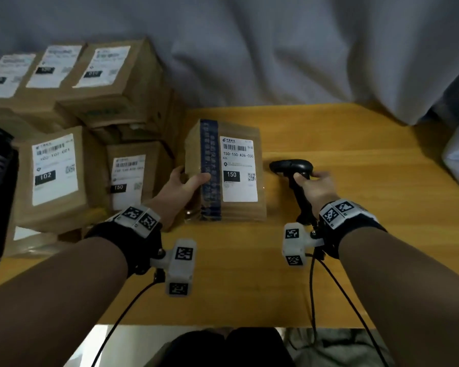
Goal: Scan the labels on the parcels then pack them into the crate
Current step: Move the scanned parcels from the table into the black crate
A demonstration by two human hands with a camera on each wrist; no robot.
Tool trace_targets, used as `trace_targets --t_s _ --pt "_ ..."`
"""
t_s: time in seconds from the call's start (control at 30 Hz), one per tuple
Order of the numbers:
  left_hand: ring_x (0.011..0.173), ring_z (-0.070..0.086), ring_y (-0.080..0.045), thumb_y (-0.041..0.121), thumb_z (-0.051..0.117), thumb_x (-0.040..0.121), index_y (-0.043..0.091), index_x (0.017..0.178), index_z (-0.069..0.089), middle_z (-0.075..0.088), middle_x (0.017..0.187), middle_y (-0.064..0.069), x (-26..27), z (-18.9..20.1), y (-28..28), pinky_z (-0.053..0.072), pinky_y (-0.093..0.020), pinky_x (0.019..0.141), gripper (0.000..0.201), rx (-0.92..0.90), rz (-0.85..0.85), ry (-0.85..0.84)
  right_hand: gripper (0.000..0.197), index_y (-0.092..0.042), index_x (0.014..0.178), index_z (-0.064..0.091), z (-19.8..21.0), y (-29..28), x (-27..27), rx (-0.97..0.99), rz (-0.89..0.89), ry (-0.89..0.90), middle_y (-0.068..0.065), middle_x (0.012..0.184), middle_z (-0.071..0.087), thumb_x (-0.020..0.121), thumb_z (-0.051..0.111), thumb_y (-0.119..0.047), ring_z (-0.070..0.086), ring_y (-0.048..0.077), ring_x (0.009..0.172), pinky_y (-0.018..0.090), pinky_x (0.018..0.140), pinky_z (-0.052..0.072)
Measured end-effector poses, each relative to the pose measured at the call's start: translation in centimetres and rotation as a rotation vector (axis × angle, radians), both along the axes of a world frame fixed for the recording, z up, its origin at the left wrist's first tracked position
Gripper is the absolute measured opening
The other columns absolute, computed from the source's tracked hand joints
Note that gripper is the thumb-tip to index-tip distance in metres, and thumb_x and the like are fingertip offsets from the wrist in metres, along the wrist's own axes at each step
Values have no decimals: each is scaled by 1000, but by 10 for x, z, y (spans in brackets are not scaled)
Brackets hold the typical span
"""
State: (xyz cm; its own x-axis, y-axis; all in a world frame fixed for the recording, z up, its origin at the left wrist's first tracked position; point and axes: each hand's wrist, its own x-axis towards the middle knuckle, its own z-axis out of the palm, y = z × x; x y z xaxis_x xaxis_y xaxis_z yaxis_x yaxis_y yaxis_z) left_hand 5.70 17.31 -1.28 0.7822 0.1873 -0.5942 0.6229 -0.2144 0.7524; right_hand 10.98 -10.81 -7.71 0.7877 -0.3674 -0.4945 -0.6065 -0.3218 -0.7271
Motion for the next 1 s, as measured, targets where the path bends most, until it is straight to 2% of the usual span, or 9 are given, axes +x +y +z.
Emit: trace_targets --t_s 0.1,0.2,0.27,0.33,0.4,0.5,0.67,0.77,1.0 --pt "128 48 -41 66 67 64 30 151 20 52 139 -17 -1 -5 -4 37 -53 107 105 -16 28 25 31 -9 100 53 -22 -6 4 -155 127 64 4 69 46 91 61 -37 43 19 58 28 49 30" --pt "125 51 -37 65 68 67 29 150 24 56 136 -11 0 -5 -6 39 -52 106 101 -21 48 7 31 -4 109 55 -23 -13 4 -337 227 173 10 77 54 94 58 -30 51 25 62 28 43 30" --pt "122 54 -33 70 68 56 30 148 29 58 133 -5 -1 -2 -6 41 -51 106 108 -30 53 -19 37 1 123 48 -14 -16 2 -419 257 200 16 93 57 93 56 -21 56 31 77 32 51 41" --pt "119 57 -25 70 68 53 31 147 31 59 132 0 -3 6 -5 43 -48 105 109 -59 72 -53 41 -4 128 43 0 -13 2 -438 230 62 18 117 54 90 55 -15 56 35 101 43 78 51" --pt "118 58 -21 69 71 54 32 147 32 60 132 2 -6 19 -2 44 -46 104 107 -111 90 -102 34 -7 124 49 21 1 5 -348 189 -248 14 125 51 92 56 -15 53 32 111 41 92 47" --pt "109 64 -17 55 70 75 26 146 33 62 127 1 -9 51 10 50 -39 95 86 -187 105 -204 18 -12 113 52 73 47 11 67 129 -602 5 108 57 96 54 -17 57 17 89 38 84 52" --pt "96 71 -14 35 60 91 21 139 40 69 114 -2 -14 111 65 55 -32 79 54 -232 158 -399 18 -28 106 49 173 137 14 540 188 -768 16 109 56 89 49 -35 57 12 83 23 69 50" --pt "92 71 -12 32 52 95 14 133 46 70 113 -5 -18 139 120 56 -26 71 42 -227 182 -498 12 -19 111 46 212 198 12 641 259 -788 3 91 56 99 46 -24 56 -4 57 14 51 45" --pt "116 63 -29 56 66 70 17 136 48 65 127 -10 -31 165 296 46 -49 102 79 -274 221 -609 22 -21 115 46 243 359 -3 606 389 -786 5 107 52 95 55 -18 59 6 74 24 60 53"
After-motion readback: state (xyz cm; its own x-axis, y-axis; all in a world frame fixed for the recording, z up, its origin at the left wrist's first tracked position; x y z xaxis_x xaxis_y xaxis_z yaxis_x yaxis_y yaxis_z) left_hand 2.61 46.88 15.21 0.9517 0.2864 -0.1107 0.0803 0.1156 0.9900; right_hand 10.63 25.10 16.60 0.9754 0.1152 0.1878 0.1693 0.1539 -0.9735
